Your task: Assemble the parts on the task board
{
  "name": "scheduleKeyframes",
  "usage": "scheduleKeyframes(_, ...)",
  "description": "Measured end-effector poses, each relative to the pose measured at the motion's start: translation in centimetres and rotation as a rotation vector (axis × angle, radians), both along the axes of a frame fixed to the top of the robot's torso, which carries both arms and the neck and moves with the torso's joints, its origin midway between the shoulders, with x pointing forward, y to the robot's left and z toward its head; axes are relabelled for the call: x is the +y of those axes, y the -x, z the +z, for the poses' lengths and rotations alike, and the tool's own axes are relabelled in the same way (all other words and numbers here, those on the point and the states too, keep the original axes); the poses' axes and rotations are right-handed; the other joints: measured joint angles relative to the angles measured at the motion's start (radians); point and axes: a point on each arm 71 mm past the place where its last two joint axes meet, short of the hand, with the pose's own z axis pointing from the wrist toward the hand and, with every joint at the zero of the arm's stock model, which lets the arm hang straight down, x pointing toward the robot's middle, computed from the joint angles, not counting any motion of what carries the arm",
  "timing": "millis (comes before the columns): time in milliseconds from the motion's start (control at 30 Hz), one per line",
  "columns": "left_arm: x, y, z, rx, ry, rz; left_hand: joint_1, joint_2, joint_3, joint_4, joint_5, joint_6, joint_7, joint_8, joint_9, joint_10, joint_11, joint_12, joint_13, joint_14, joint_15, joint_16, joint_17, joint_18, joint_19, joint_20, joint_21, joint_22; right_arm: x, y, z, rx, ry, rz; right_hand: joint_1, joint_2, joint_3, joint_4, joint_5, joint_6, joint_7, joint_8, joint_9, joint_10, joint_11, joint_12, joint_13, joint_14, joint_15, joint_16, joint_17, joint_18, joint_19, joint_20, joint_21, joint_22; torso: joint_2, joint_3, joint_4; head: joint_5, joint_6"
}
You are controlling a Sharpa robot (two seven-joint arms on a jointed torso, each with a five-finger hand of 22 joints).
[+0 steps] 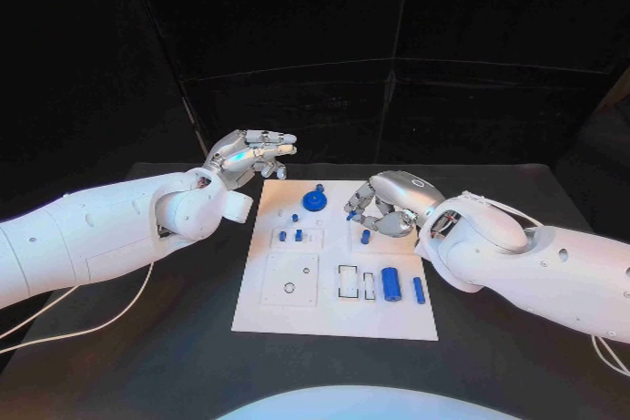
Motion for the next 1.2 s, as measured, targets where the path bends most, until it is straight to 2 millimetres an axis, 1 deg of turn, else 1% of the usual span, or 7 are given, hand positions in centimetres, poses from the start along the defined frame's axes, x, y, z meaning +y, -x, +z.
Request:
scheduleKeyframes(100, 0.0, 0.0, 0.0, 0.000, 0.000, -0.001, 0.000, 0.000, 0.000, 0.000, 0.000, 0.000, 0.000, 0.000, 0.000, 0.000, 0.000, 0.000, 0.000, 0.000, 0.000, 0.000, 0.000, 0.000, 0.000, 0.000, 0.000, 0.000, 1.1, 0.0, 0.0, 0.004, -0.013, 0.020, 0.000, 0.000, 0.003, -0.003, 0.000, 0.000, 0.000, -0.002, 0.001, 0.000, 0.000, 0.000, 0.000, 0.000, 0.000, 0.000, 0.000, 0.000, 0.000, 0.000, 0.000, 0.000, 0.000, -0.0012, 0.0001, 0.013, -0.002)
scheduleKeyframes(233, -0.2, 0.0, 0.0, 0.000, 0.001, -0.005, 0.000, 0.000, 0.000, 0.000, 0.000, 0.000, 0.000, 0.000, 0.000, 0.000, 0.000, 0.000, 0.000, -0.002, 0.002, 0.000, 0.000, 0.000, 0.000, 0.000, 0.000, 0.000, 2.9, -0.1, -0.5, 0.020, -0.031, 0.046, 0.000, 0.000, 0.003, -0.003, 0.000, 0.000, 0.000, -0.002, 0.001, 0.000, 0.000, 0.000, 0.000, 0.000, 0.000, 0.000, 0.000, 0.000, 0.000, 0.000, 0.000, 0.000, 0.001, -0.0011, 0.0001, 0.041, -0.003)
scheduleKeyframes(367, -0.6, -0.1, 0.1, -0.001, 0.003, -0.010, 0.000, 0.000, 0.000, 0.000, 0.000, 0.000, 0.000, 0.000, 0.000, 0.000, 0.000, 0.000, 0.000, -0.004, 0.004, 0.000, 0.000, 0.000, 0.000, 0.000, 0.000, 0.000, 4.5, 0.2, -1.8, 0.055, -0.044, 0.067, 0.000, 0.000, 0.003, -0.003, 0.000, -0.001, -0.001, -0.003, 0.000, 0.000, 0.000, 0.000, 0.000, 0.000, 0.000, 0.000, -0.001, 0.000, 0.000, 0.000, 0.000, -0.002, 0.001, -0.0004, 0.0001, 0.067, -0.014)
scheduleKeyframes(567, -1.0, -0.1, 0.1, -0.002, 0.006, -0.019, 0.000, 0.000, 0.000, 0.000, 0.000, 0.000, 0.000, 0.000, 0.000, 0.000, 0.000, 0.000, 0.000, -0.004, 0.004, 0.000, 0.000, 0.000, 0.000, 0.000, 0.000, 0.000, 6.2, 0.8, -4.2, 0.116, -0.044, 0.085, 0.000, 0.000, 0.006, -0.006, 0.000, -0.002, -0.001, -0.003, 0.000, 0.000, 0.000, -0.001, 0.000, 0.000, 0.000, 0.000, -0.004, 0.000, 0.000, 0.000, 0.000, -0.002, 0.000, -0.0012, 0.0001, 0.091, -0.020)
scheduleKeyframes(600, -1.1, -0.2, 0.1, -0.002, 0.006, -0.019, 0.000, 0.000, 0.000, 0.000, 0.000, 0.000, 0.000, 0.000, 0.000, 0.000, 0.000, 0.000, 0.000, -0.004, 0.004, 0.000, 0.000, 0.000, 0.000, 0.000, 0.000, 0.000, 6.4, 0.8, -4.5, 0.123, -0.042, 0.088, -0.004, -0.004, 0.006, -0.006, 0.000, -0.002, -0.001, -0.003, 0.000, 0.000, 0.000, -0.004, 0.001, 0.000, 0.000, 0.000, -0.006, 0.000, 0.000, 0.000, 0.000, -0.003, 0.000, -0.0013, 0.0001, 0.095, -0.021)
scheduleKeyframes(767, -1.2, -0.4, 0.3, -0.006, 0.006, -0.019, 0.000, 0.000, 0.000, 0.000, 0.000, 0.000, 0.000, 0.000, 0.000, 0.000, 0.000, 0.000, 0.001, -0.004, 0.004, 0.000, -0.002, 0.000, 0.000, 0.000, 0.000, 0.000, 7.3, 1.0, -5.6, 0.149, -0.021, 0.101, -0.009, 0.001, 0.006, -0.006, 0.000, -0.002, -0.002, -0.003, -0.001, -0.004, 0.004, -0.004, 0.002, 0.000, 0.000, 0.000, -0.007, 0.000, 0.000, 0.000, 0.000, -0.005, 0.000, -0.0009, 0.0001, 0.107, -0.021)
scheduleKeyframes(1200, -1.4, -0.6, 0.4, -0.012, 0.003, -0.020, 0.000, 0.000, 0.000, 0.000, 0.000, 0.000, 0.000, 0.000, 0.000, 0.000, 0.000, 0.000, 0.001, -0.004, 0.004, 0.000, -0.002, 0.000, 0.000, 0.000, 0.000, 0.000, 8.1, 1.6, -6.8, 0.181, 0.029, 0.133, -0.013, -0.003, 0.006, -0.006, 0.000, -0.002, -0.002, -0.006, 0.000, -0.004, 0.004, -0.004, 0.002, 0.000, 0.000, 0.000, -0.007, 0.000, 0.000, 0.000, 0.000, -0.005, 0.000, 0.0004, -0.0008, 0.122, -0.033)
